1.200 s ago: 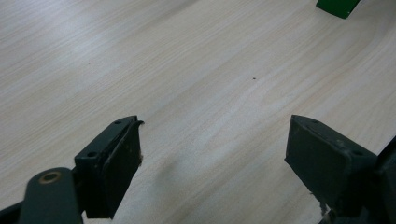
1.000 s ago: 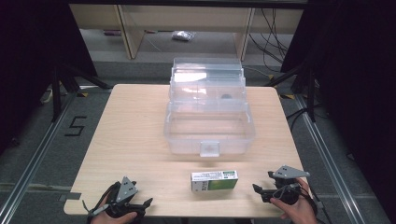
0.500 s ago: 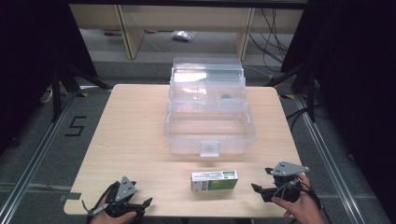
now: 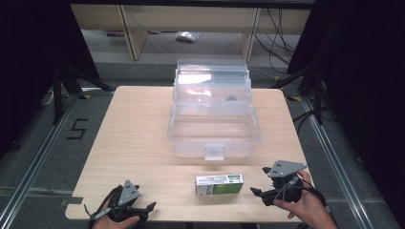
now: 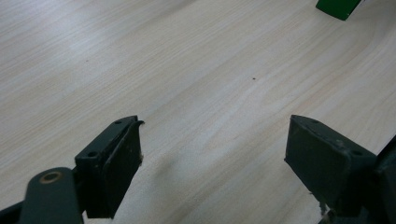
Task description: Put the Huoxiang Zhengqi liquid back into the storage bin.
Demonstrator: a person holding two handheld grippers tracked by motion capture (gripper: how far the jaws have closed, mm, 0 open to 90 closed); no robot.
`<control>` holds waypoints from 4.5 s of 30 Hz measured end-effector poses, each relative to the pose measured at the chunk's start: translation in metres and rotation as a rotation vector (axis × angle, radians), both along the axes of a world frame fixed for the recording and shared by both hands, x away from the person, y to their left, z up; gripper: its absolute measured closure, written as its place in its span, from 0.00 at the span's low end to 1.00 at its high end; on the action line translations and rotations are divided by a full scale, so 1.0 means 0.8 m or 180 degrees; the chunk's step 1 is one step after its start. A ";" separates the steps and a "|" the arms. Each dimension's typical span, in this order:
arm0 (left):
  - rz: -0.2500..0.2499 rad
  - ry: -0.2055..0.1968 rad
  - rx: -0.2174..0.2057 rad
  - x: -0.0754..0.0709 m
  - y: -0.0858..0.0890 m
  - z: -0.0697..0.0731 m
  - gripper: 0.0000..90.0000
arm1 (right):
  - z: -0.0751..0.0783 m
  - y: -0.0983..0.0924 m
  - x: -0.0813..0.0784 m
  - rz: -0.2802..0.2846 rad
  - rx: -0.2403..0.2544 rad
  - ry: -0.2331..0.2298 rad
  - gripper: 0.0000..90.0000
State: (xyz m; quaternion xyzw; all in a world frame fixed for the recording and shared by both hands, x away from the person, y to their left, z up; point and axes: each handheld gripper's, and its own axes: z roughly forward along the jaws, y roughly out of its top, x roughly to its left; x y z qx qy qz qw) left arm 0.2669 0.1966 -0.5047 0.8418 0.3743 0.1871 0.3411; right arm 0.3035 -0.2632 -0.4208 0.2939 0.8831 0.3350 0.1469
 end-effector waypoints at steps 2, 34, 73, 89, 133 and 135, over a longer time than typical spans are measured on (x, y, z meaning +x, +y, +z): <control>-0.0025 0.0009 0.0032 0.000 0.001 0.001 0.20 | 0.006 0.006 0.004 0.0113 -0.0062 -0.0047 0.25; 0.0069 -0.0012 -0.0172 0.000 -0.003 -0.003 0.20 | 0.036 0.100 0.028 0.0943 -0.0700 0.0112 0.27; 0.0049 -0.0011 -0.0134 0.000 -0.001 -0.001 0.20 | 0.021 0.163 0.047 0.1243 -0.1124 0.0552 0.38; 0.0002 0.0012 -0.0046 0.001 0.002 0.000 0.20 | 0.016 0.176 0.050 0.1353 -0.1327 0.0537 0.41; 0.0032 0.0009 -0.0116 0.000 -0.001 -0.002 0.20 | -0.013 0.201 0.076 0.1531 -0.1970 0.0899 0.62; 0.0016 0.0010 -0.0104 0.000 -0.001 -0.002 0.20 | -0.012 0.202 0.076 0.1514 -0.2004 0.0922 0.64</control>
